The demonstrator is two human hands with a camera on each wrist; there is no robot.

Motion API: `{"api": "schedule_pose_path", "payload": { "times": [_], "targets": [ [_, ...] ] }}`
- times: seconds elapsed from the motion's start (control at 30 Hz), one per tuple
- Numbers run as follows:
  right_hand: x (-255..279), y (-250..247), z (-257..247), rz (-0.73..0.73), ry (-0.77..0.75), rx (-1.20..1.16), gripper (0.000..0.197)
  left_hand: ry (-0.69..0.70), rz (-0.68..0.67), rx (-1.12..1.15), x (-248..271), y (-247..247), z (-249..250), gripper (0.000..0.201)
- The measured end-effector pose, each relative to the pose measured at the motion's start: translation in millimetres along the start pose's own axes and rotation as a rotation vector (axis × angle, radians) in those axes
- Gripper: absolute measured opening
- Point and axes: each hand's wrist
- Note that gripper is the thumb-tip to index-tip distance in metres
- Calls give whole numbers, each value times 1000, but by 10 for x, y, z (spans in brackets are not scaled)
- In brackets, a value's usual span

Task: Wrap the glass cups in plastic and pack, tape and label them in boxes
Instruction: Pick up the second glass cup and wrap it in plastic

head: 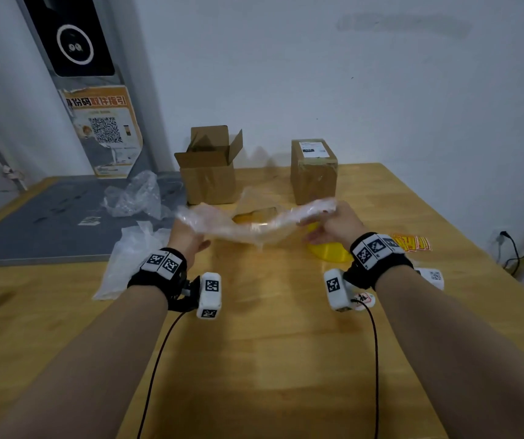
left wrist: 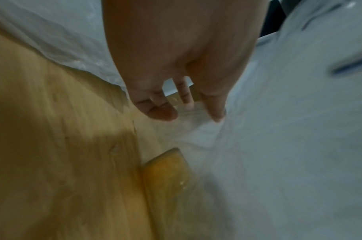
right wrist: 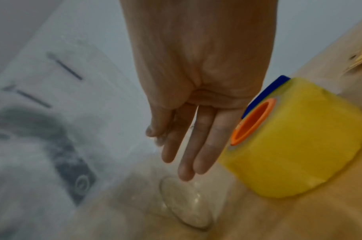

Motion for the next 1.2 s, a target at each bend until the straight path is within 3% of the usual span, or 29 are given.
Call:
{"api": "schedule_pose_path", "payload": {
  "times": [0.07,0.2,0.5,0.7,0.9,1.03,1.2],
  "targets": [
    [-23,-31,-64,56,-44,-67,20,31,81,41,-95,-62,42,7],
    [-34,-64,-199,40,-71,-205,30,100,57,154,-188,-103,241,10],
    [0,77,-213,47,-17,-427,24,99,-8,260,-206,-187,266,20],
    [65,166,-15,39,29,-377,26,78,18,307,-171,-270,120,8],
    [239,188,101,68,39,-317,30,58,45,326,10,-303,-84,11],
    [253,186,139,213,-42,-108,38,83,29,286,135,-288,-155,16],
    [363,159,180,284,-12,4,37,11,143,176,169,-369,-217,16]
  ]
}}
Point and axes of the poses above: each hand's wrist, its own x-axis away from the middle knuckle, its own y-axis out of the palm, z = x × y, and after that the axes turned 1 degree about y, right-handed
